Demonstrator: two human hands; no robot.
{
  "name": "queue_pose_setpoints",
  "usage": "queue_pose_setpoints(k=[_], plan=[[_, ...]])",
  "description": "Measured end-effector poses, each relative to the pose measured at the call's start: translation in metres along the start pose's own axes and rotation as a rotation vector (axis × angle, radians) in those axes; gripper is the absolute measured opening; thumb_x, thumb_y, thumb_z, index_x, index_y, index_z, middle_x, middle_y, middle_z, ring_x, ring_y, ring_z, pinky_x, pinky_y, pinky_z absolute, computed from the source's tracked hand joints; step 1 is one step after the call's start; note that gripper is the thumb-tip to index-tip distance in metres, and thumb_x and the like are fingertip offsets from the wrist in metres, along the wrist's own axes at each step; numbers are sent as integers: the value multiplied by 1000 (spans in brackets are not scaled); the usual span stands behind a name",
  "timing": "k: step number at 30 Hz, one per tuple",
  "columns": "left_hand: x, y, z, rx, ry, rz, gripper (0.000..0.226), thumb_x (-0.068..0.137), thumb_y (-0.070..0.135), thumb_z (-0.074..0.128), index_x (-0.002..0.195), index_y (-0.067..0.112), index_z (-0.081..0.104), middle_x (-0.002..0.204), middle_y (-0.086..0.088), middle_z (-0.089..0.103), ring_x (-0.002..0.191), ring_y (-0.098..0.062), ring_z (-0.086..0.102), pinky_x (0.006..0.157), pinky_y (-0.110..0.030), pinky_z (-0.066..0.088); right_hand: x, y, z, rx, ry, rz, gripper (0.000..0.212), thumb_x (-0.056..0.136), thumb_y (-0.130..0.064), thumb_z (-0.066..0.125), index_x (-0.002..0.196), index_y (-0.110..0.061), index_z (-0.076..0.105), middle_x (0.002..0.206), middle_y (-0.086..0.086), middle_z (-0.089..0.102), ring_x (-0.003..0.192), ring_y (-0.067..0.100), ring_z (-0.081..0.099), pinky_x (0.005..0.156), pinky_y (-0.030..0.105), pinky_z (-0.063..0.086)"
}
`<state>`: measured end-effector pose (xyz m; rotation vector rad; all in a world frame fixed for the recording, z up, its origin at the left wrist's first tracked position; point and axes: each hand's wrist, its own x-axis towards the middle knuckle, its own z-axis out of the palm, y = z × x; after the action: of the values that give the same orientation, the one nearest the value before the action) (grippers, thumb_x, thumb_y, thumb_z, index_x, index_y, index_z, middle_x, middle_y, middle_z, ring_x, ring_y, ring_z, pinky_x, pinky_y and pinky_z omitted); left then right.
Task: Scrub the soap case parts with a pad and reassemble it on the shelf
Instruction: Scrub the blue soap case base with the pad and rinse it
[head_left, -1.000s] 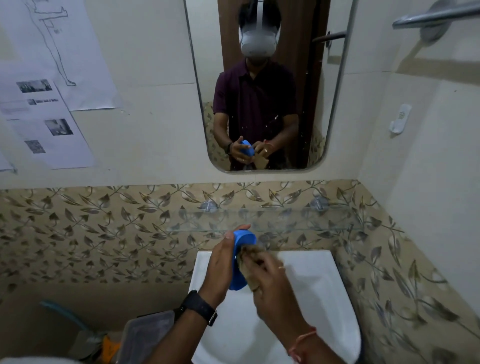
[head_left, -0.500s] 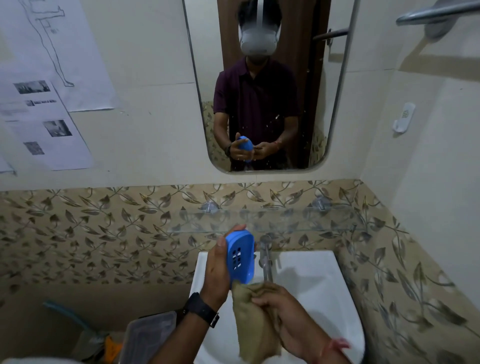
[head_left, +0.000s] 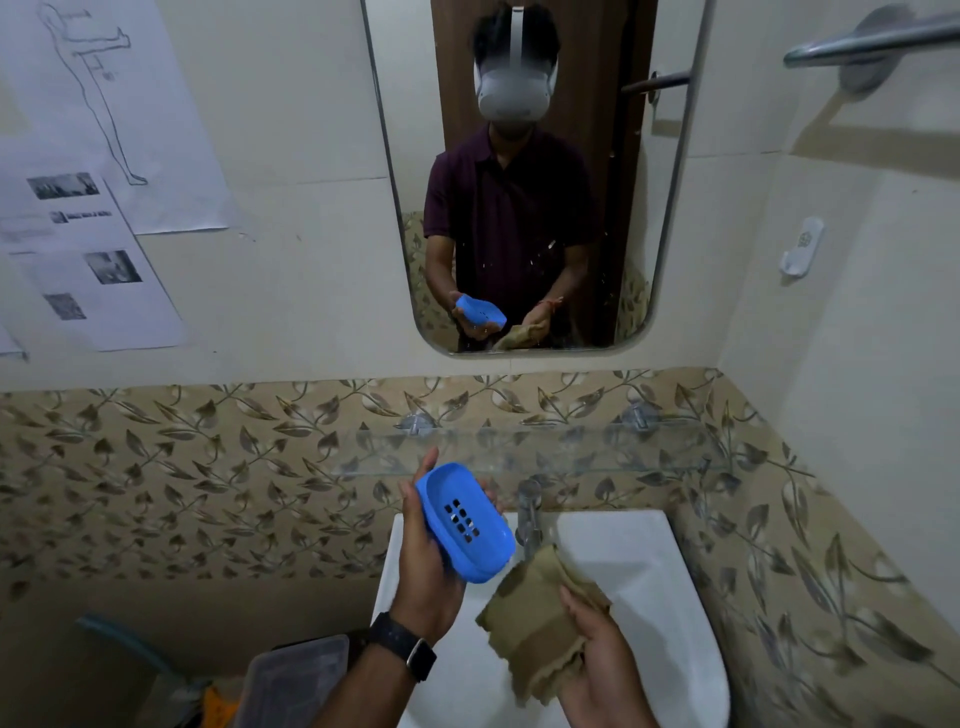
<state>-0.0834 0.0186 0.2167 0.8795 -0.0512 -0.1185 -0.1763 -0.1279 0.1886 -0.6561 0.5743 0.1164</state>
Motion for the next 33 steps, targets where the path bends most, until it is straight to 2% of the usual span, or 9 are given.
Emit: queue_pose_setpoints(k=[7,11,14,16,19,22,26,30,33], plan=[[-3,-5,-2,93,-5,12,50,98,57,36,136,39,62,117,-15,74,98,-29,74,81,-41,62,2,2,10,-161,-5,-254,15,95,-11,60,108,-10,67,88,6,79,91,33,71,88,49,53],[-1,-1,6,172,-35,35,51,92,65,42,129,41,67,110,-10,76,94,-23,74,82,-37,61,-2,1,23,-290,-119,-162,18,89,-2,64,82,-6,80,72,13,76,59,29,70,54,33,56],[3,4,4,186,-8,55,50,95,61,36,127,40,68,111,-10,76,97,-24,74,83,-33,61,-5,8,10,-521,-217,-202,28,91,6,58,103,-12,76,86,-7,80,76,7,74,65,15,56],[6,8,-2,166,22,73,51,101,59,34,133,35,64,113,-11,74,100,-26,72,85,-36,61,-6,7,-4,-557,-239,-118,22,89,7,62,105,-4,72,84,-4,80,78,6,73,67,17,57],[6,13,-5,193,35,97,50,99,59,38,135,33,60,118,-10,71,106,-27,70,88,-36,60,7,7,-20,-464,-203,-59,17,93,8,55,94,-1,69,91,17,74,83,27,72,67,31,61],[1,8,-4,260,27,86,39,101,51,48,132,31,58,117,-10,64,108,-28,65,91,-35,58,16,3,-7,-127,-119,-36,26,100,1,40,114,10,59,103,33,61,93,45,59,81,51,49],[-6,-4,-7,340,-20,93,32,94,38,65,125,31,59,107,-6,58,108,-26,66,96,-35,57,12,-5,19,-31,-146,-188,31,93,-11,53,119,-9,71,112,25,71,89,52,66,72,47,57],[-19,-21,-2,455,39,150,50,78,61,75,118,33,63,104,7,72,108,-14,69,99,-35,52,16,-5,26,-45,9,-370,30,99,-7,51,117,-16,73,112,9,76,90,27,75,75,35,57],[-30,-39,1,493,130,184,59,71,63,80,111,23,62,111,-4,70,105,-17,69,93,-33,51,13,-1,29,-228,57,-615,39,100,-5,51,119,-33,69,124,-18,69,118,7,63,82,11,52]])
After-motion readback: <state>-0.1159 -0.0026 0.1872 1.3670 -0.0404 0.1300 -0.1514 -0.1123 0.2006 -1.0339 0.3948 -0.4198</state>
